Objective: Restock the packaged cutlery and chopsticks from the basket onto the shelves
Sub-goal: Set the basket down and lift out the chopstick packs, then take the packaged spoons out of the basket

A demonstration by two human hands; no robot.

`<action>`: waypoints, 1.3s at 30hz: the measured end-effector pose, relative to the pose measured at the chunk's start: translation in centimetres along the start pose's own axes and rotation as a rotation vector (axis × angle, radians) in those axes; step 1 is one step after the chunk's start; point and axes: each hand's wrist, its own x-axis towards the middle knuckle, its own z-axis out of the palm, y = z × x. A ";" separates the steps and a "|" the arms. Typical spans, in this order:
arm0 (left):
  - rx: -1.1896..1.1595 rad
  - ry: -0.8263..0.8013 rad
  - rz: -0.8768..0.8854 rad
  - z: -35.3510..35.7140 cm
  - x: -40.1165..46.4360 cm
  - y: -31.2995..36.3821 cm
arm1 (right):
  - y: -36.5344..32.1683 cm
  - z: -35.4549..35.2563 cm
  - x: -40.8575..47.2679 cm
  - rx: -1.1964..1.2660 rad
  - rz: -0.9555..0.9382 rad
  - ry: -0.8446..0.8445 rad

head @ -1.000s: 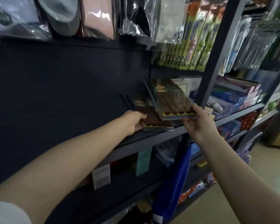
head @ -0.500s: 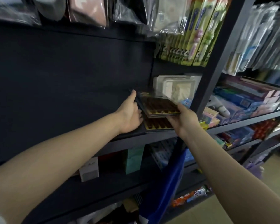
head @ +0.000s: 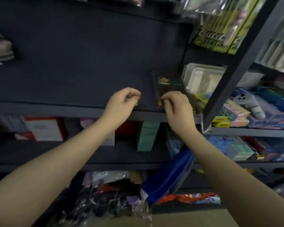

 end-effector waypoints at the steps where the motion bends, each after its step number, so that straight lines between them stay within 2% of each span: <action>1: 0.038 0.035 0.020 -1.5 -1.6 -0.5 | -1.4 0.8 -0.9 0.046 -0.075 -0.058; 4: 0.286 0.096 0.003 -6.0 -7.4 -3.4 | -5.4 4.5 -3.7 0.215 -0.181 -0.301; 6: 0.494 0.091 -0.090 -9.3 -11.8 -6.2 | -7.8 7.7 -5.5 0.299 -0.194 -0.503; 9: 0.952 -0.015 -0.297 -14.5 -18.8 -10.5 | -12.2 12.4 -8.3 0.368 -0.187 -0.819; 11: 1.108 -0.109 -0.502 -17.7 -23.1 -12.4 | -15.4 15.3 -10.4 0.381 -0.237 -1.019; 13: 1.086 -0.121 -0.687 -20.5 -26.9 -13.4 | -18.8 17.6 -12.3 0.342 -0.348 -1.164; 15: 0.995 -0.041 -0.780 -23.2 -30.3 -14.4 | -22.3 19.8 -13.2 0.325 -0.429 -1.228; 19: 0.903 0.157 -0.798 -28.7 -35.0 -16.1 | -29.5 24.3 -13.9 0.420 -0.447 -1.246; 23: 0.869 0.162 -0.843 -36.8 -38.6 -19.9 | -36.2 30.7 -16.2 0.409 -0.456 -1.360; 29: 0.804 0.043 -0.842 -49.8 -41.8 -26.5 | -45.0 41.2 -21.4 0.306 -0.246 -1.416; 34: 0.676 -0.048 -0.795 -56.5 -42.7 -31.3 | -47.4 49.2 -26.6 0.143 -0.002 -1.534; 36: 0.652 -0.023 -0.765 -57.8 -42.7 -32.9 | -48.4 51.3 -28.2 0.122 0.064 -1.575; 38: 0.654 0.054 -0.740 -58.6 -42.6 -34.7 | -49.5 53.3 -29.6 0.223 0.122 -1.598; 39: 0.656 0.084 -0.786 -58.9 -42.5 -35.6 | -50.0 54.3 -30.0 0.255 0.135 -1.582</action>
